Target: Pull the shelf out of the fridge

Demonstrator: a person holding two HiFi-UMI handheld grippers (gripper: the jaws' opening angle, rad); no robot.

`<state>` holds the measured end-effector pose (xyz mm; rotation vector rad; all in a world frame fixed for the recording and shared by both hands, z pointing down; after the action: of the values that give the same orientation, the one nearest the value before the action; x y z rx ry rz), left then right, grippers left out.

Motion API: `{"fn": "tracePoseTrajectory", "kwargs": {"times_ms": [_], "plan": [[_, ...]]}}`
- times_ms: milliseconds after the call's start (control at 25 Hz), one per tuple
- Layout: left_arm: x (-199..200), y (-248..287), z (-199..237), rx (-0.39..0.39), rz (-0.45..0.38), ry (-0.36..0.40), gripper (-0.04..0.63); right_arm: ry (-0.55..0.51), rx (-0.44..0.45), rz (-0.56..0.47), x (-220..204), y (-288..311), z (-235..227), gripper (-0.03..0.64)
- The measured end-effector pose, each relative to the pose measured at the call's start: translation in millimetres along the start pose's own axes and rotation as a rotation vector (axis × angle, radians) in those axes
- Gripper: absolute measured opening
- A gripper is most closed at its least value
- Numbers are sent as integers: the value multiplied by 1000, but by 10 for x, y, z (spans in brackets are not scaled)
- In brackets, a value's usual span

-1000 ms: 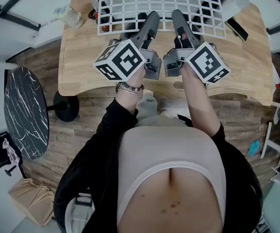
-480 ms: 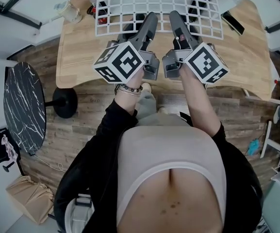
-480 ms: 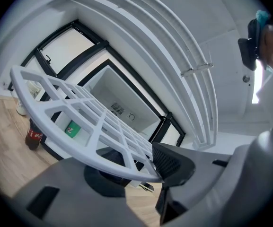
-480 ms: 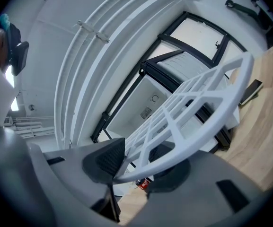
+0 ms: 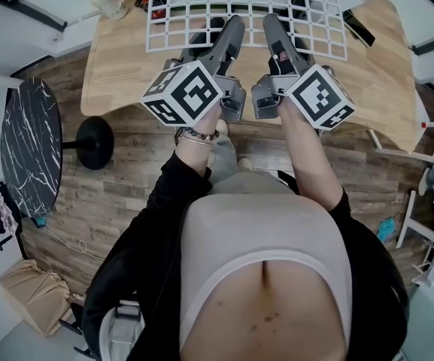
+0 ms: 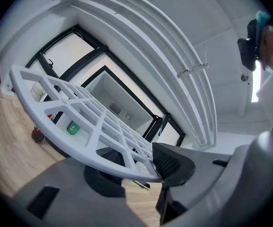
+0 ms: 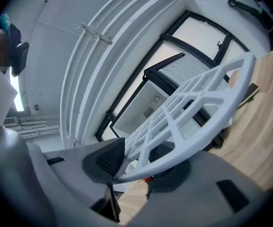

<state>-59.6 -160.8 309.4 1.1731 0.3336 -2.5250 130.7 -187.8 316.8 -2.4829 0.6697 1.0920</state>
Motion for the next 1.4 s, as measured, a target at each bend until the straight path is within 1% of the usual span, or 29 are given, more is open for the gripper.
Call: {"fn": "tracePoseTrajectory", "kwargs": {"times_ms": [560, 1000, 1120, 1400], "plan": [[-228, -245, -283, 22, -7, -3, 179, 9, 18, 15, 27, -391, 1, 160], [-303, -362, -307, 29, -17, -12, 176, 14, 25, 12, -30, -494, 22, 160], [-321, -433, -305, 42, -16, 9, 176, 30, 31, 18, -101, -532, 27, 160], [-366, -482, -315, 20, -15, -6, 176, 8, 21, 10, -113, -614, 55, 160]]}}
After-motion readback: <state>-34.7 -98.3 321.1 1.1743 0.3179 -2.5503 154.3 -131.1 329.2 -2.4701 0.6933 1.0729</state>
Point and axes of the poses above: the fingertips, and each gripper's own axes: y forward along the fingers, z to its left, x out of its top, the point moved 10 cm from there along -y, backward along the fingers, and after that the axes turned 3 degrees about -y, right-handed, at the moved point
